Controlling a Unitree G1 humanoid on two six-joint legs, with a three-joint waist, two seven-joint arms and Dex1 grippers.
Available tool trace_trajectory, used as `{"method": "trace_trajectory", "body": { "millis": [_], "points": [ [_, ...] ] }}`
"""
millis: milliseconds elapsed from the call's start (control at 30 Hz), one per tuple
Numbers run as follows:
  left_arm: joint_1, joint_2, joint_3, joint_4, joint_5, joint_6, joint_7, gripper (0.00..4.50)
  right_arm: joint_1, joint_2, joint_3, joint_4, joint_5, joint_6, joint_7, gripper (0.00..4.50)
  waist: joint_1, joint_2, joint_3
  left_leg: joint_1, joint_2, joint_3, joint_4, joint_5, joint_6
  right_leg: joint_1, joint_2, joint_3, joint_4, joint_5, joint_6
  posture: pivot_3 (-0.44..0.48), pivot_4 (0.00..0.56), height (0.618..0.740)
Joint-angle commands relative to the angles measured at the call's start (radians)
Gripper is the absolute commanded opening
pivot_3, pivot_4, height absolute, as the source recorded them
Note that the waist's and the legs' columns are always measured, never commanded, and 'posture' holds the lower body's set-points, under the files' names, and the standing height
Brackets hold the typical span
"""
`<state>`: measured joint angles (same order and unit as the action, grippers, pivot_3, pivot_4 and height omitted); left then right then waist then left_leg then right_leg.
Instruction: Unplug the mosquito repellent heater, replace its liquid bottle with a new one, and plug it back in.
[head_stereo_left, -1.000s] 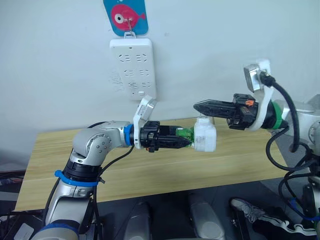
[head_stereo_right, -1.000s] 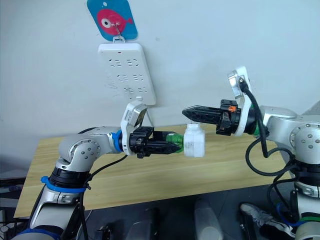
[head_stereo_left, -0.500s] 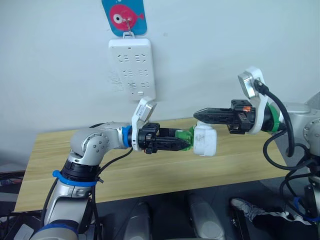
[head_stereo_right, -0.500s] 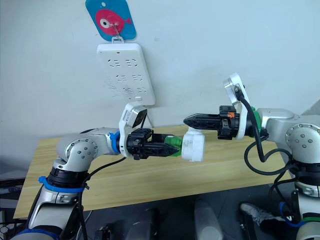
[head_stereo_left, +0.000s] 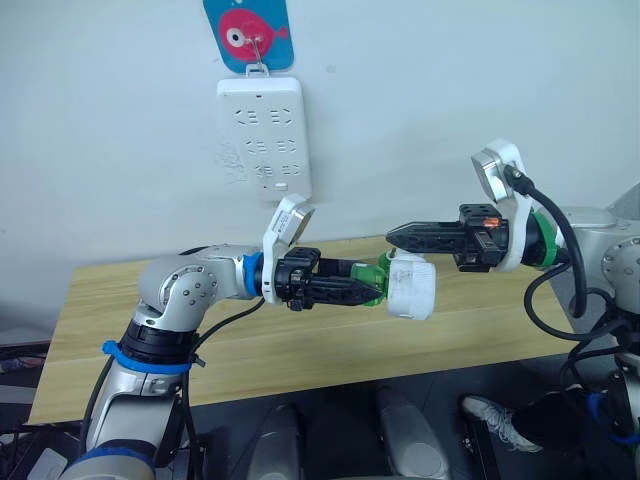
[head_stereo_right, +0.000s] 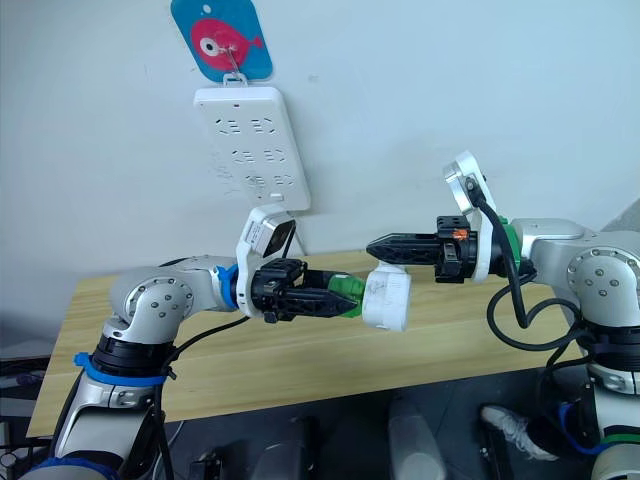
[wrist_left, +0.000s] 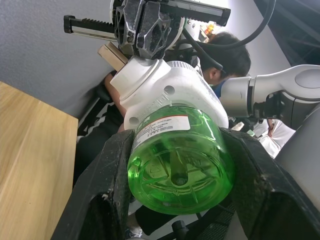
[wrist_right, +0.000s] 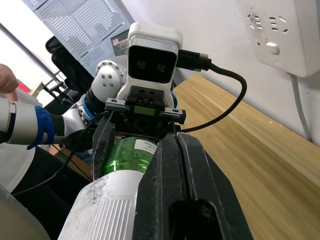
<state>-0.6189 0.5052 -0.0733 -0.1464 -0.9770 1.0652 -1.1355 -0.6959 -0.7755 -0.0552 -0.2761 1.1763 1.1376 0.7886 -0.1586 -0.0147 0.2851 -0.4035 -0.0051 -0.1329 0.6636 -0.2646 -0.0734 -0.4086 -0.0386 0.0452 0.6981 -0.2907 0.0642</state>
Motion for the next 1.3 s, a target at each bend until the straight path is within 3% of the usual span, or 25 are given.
{"method": "trace_trajectory", "body": {
  "millis": [33,200,300,533,700,1000,1300],
  "points": [
    [-0.012,-0.009,0.043,-0.048,-0.036,-0.032,-0.017,2.30,0.002,0.006,-0.007,-0.014,-0.017,0.011,-0.018,0.00,0.000,0.000,0.000,0.000,0.000,0.000,0.000,0.000,0.000,0.000,0.000,0.000,0.000,0.000,0.000,-0.234,0.185,0.734],
    [0.019,0.002,-0.016,-0.044,0.125,-0.197,-0.029,2.30,-0.042,-0.001,-0.102,0.061,0.095,0.100,-0.099,0.00,-0.001,0.000,0.000,0.000,0.000,0.000,0.000,0.001,-0.002,0.000,0.000,0.000,0.000,0.000,0.000,-0.232,0.184,0.734],
    [0.044,0.001,-0.031,-0.039,0.189,-0.281,-0.036,2.30,-0.031,-0.034,-0.173,0.095,0.133,0.133,-0.140,0.55,-0.001,0.000,0.000,0.000,0.000,0.000,0.000,0.002,-0.003,0.000,0.000,0.000,0.000,0.000,0.000,-0.234,0.186,0.734],
    [0.056,-0.018,-0.007,-0.022,0.202,-0.334,-0.016,2.30,0.117,-0.094,-0.331,0.140,0.301,0.216,-0.263,2.82,0.002,0.000,-0.001,-0.001,0.000,0.001,0.000,0.000,0.001,0.000,0.000,0.000,0.000,0.000,0.000,-0.242,0.190,0.734],
    [0.037,-0.027,0.022,-0.006,0.181,-0.319,-0.004,2.30,0.260,-0.115,-0.359,0.105,0.465,0.221,-0.354,4.50,-0.001,0.000,-0.002,0.000,0.000,0.001,0.000,0.000,0.001,0.000,0.000,0.001,0.001,0.000,0.000,-0.247,0.192,0.734],
    [0.031,-0.059,0.044,-0.007,0.159,-0.296,0.044,2.30,0.348,-0.142,-0.318,0.058,0.686,0.086,-0.523,4.50,-0.006,0.000,-0.003,0.000,0.000,0.001,0.000,0.000,0.001,0.000,0.000,0.001,0.001,0.000,0.000,-0.243,0.189,0.734],
    [0.013,-0.279,0.137,0.044,0.151,-0.321,0.351,2.30,0.449,0.045,-0.355,-0.124,0.702,-0.273,-0.911,4.50,-0.005,0.001,-0.015,-0.001,0.000,0.001,0.001,0.000,0.001,0.000,0.000,0.001,0.001,0.000,0.000,-0.262,0.187,0.734]
  ]
}}
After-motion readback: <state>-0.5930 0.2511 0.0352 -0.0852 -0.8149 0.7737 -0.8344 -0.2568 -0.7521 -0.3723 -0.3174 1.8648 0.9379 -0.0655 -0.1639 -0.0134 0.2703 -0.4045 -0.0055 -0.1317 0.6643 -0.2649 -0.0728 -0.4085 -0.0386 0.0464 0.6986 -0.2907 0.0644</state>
